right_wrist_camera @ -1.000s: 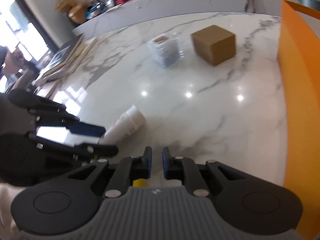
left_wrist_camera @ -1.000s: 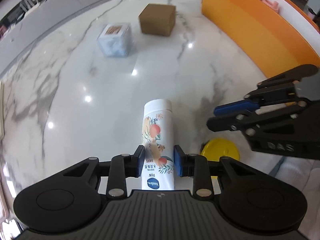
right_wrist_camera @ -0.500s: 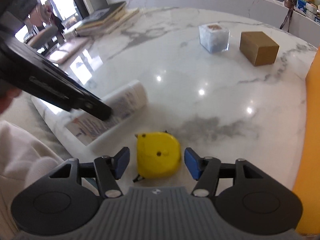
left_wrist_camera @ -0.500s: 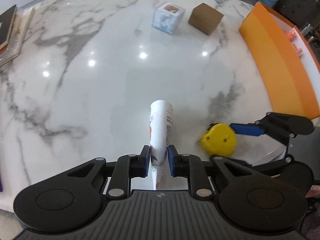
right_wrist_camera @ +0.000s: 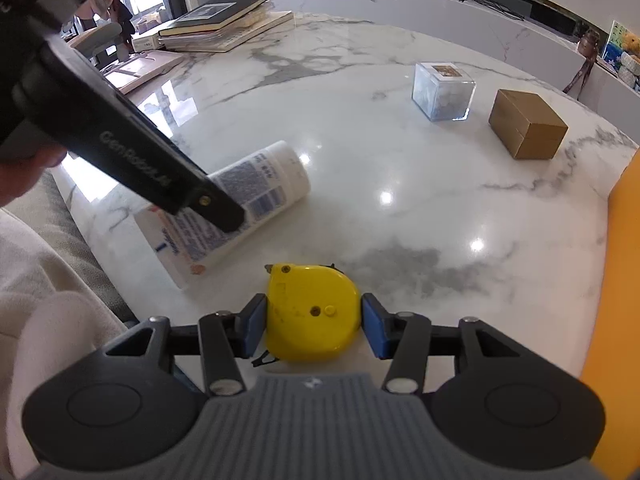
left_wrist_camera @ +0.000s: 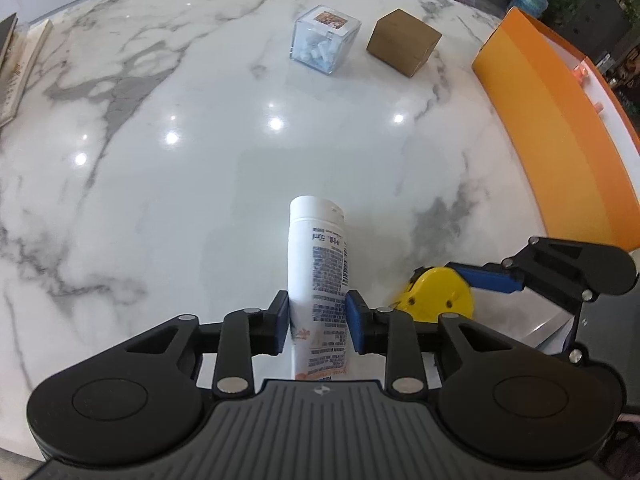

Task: Organize rigid objects
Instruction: 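Grasp the yellow tape measure with the right gripper while the left carries the bottle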

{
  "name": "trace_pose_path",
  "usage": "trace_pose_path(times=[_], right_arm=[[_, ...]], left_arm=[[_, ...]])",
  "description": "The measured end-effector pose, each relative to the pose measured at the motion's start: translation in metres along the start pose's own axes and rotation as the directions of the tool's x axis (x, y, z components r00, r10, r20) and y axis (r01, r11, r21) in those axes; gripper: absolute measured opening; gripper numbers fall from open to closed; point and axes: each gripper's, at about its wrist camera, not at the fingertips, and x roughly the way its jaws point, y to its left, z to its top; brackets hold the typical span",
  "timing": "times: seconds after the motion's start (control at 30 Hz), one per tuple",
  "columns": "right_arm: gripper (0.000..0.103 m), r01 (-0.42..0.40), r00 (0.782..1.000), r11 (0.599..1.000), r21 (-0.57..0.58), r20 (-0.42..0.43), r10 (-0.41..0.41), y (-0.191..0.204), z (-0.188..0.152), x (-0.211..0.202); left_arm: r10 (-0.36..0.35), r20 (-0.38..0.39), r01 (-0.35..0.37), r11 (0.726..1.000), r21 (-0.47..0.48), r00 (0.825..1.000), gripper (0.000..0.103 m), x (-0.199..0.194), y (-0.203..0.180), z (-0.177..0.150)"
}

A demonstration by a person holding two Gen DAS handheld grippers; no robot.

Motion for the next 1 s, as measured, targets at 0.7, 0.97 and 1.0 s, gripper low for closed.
trace_pose_path(times=[0.7, 0.97, 1.0], right_arm=[[0.051, -0.073, 0.992, 0.975, 0.208, 0.116, 0.050, -0.039, -0.010, -0.084], [0.051, -0.045, 0.980, 0.976, 0.214, 0.201, 0.002, -0.075, -0.016, -0.167], [0.051, -0.028, 0.980, 0.976, 0.214, 0.199, -0.015, -0.083, -0.017, -0.178]], left_arm=[[0.009, 0.114, -0.022, 0.992, 0.120, 0.993, 0.020, -0.064, -0.092, 0.005], [-0.127, 0.190, 0.079, 0.967, 0.242, 0.974, 0.020, -0.109, -0.174, 0.027], [-0.153, 0.194, 0.098, 0.959, 0.265, 0.969, 0.020, -0.113, -0.188, 0.032]])
